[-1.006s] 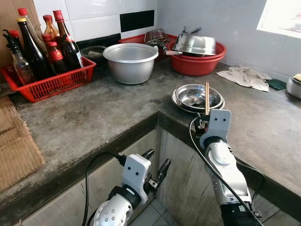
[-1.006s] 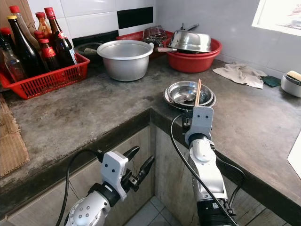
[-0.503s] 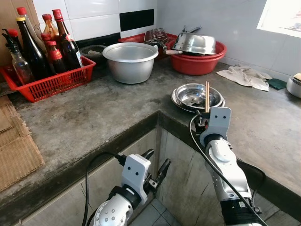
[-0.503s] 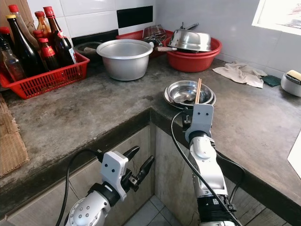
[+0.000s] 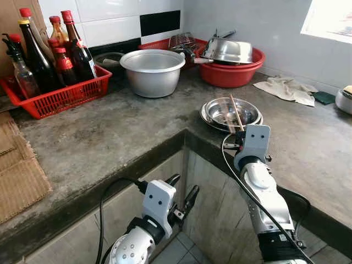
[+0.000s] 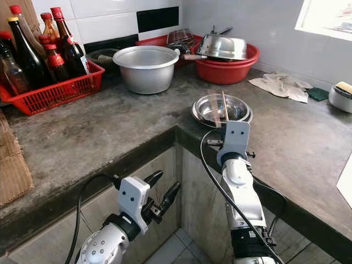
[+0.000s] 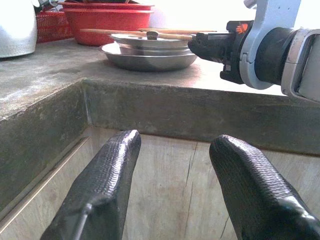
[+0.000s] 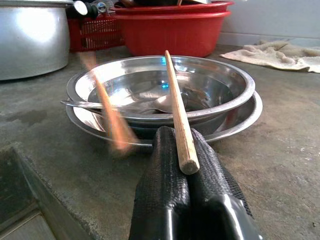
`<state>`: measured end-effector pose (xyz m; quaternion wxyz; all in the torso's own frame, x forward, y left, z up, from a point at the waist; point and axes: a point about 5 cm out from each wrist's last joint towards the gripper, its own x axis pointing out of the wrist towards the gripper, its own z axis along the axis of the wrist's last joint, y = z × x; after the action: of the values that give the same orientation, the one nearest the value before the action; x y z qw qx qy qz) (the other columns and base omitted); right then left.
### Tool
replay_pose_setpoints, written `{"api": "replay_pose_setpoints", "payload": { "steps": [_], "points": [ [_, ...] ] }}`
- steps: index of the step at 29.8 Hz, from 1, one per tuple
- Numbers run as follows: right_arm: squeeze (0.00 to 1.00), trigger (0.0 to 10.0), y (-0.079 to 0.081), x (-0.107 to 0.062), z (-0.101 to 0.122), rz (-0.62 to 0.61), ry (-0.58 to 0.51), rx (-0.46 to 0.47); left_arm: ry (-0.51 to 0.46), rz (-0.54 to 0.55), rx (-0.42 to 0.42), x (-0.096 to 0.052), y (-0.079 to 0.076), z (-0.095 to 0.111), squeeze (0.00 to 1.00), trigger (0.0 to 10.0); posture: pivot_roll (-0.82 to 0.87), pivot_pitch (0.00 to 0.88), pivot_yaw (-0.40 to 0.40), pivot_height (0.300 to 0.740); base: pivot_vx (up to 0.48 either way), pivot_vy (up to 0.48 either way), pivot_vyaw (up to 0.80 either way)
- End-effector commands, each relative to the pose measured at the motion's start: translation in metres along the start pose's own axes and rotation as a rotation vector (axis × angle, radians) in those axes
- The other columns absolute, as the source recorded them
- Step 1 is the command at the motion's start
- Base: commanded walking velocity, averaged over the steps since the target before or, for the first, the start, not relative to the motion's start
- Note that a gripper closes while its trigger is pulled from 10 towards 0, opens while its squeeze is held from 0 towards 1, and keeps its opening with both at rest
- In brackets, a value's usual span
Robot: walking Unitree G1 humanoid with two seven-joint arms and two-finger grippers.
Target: Kitchen organization
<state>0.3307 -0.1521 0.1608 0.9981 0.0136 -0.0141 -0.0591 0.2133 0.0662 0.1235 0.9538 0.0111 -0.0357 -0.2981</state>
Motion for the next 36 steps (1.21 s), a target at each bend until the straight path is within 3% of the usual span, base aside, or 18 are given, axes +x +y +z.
{"api": "replay_pose_setpoints", "payload": {
  "steps": [1, 4, 5, 6, 7, 8, 15, 16, 19, 20, 22, 31, 32, 36],
  "points": [
    [0.0, 0.0, 0.0009, 0.0026, 0.0072, 0.005, -0.026, 0.009, -0.03, 0.0, 0.015, 0.0006, -0.0002, 0.0054, 0.0, 10.0, 0.06, 0.02, -0.046, 0.74, 0.0, 0.0, 0.0],
    [0.0, 0.1, 0.0007, 0.0025, 0.0073, 0.005, -0.026, 0.008, -0.03, 0.001, 0.016, 0.0006, -0.0001, 0.0054, 0.0, 10.0, 0.06, 0.02, -0.046, 0.74, 0.0, 0.0, 0.0],
    [0.0, 1.8, 0.0004, 0.0026, 0.0076, 0.002, -0.027, 0.006, -0.03, 0.001, 0.016, 0.0006, -0.0001, 0.0055, 0.0, 10.0, 0.06, 0.018, -0.047, 0.74, 0.0, 0.0, 0.0],
    [0.0, 9.2, 0.0001, 0.0028, 0.0078, 0.001, -0.028, 0.003, -0.029, 0.002, 0.017, 0.0005, -0.0003, 0.0053, 0.0, 10.0, 0.06, 0.017, -0.047, 0.74, 0.0, 0.0, 0.0],
    [0.0, 9.2, 0.0, 0.0028, 0.0078, 0.001, -0.027, 0.002, -0.029, 0.002, 0.018, 0.0004, -0.0003, 0.0053, 0.0, 10.0, 0.06, 0.017, -0.047, 0.74, 0.0, 0.0, 0.0],
    [0.0, 10.0, -0.0001, 0.0031, 0.0082, 0.0, -0.028, -0.002, -0.029, 0.002, 0.018, 0.0005, -0.0003, 0.0052, 0.0, 10.0, 0.06, 0.017, -0.048, 0.74, 0.0, 0.0, 0.0],
    [0.0, 10.0, -0.0006, 0.0039, 0.0103, -0.009, -0.036, -0.009, -0.029, 0.002, 0.019, 0.0007, 0.0, 0.005, 0.0, 10.0, 0.06, 0.013, -0.048, 0.74, 0.0, 0.0, 0.0],
    [1.0, 10.0, -0.0008, 0.0039, 0.0107, -0.011, -0.039, -0.012, -0.029, 0.002, 0.02, 0.0009, -0.0001, 0.005, 0.0, 10.0, 0.06, 0.011, -0.047, 0.74, 0.0, 0.0, 0.0],
    [1.0, 10.0, -0.0005, 0.0042, 0.011, -0.01, -0.041, -0.016, -0.03, 0.001, 0.022, 0.0015, -0.0001, 0.005, 0.0, 10.0, 0.06, 0.01, -0.048, 0.74, 0.0, 0.0, 0.0],
    [0.06, 10.0, -0.0002, 0.0042, 0.0109, -0.006, -0.039, -0.018, -0.03, 0.001, 0.022, 0.0015, 0.0, 0.005, 0.0, 10.0, 0.06, 0.01, -0.046, 0.74, 0.0, 0.0, 0.0],
    [0.0, 10.0, -0.0004, 0.0044, 0.0105, -0.009, -0.036, -0.01, -0.03, 0.001, 0.022, 0.0018, -0.0002, 0.0047, 0.0, 10.0, 0.06, 0.01, -0.048, 0.74, 0.0, 0.0, 0.0],
    [0.0, 10.0, -0.0017, 0.0049, 0.012, -0.017, -0.039, -0.018, -0.032, 0.004, 0.024, 0.0019, 0.0, 0.0054, 0.0, 10.0, 0.06, 0.011, -0.047, 0.74, 0.0, 0.0, 0.0],
    [0.0, 0.0, -0.0028, 0.0056, 0.0125, -0.021, -0.041, -0.021, -0.032, 0.005, 0.025, 0.0021, 0.0001, 0.0054, 0.0, 10.0, 0.06, 0.015, -0.048, 0.74, 0.0, 0.0, 0.0],
    [0.0, 0.0, -0.0038, 0.0065, 0.0129, -0.023, -0.04, -0.023, -0.031, 0.008, 0.026, 0.0024, 0.0007, 0.0051, 0.0, 10.0, 0.06, 0.015, -0.047, 0.74, 0.0, 0.0, 0.0]
  ]
}}
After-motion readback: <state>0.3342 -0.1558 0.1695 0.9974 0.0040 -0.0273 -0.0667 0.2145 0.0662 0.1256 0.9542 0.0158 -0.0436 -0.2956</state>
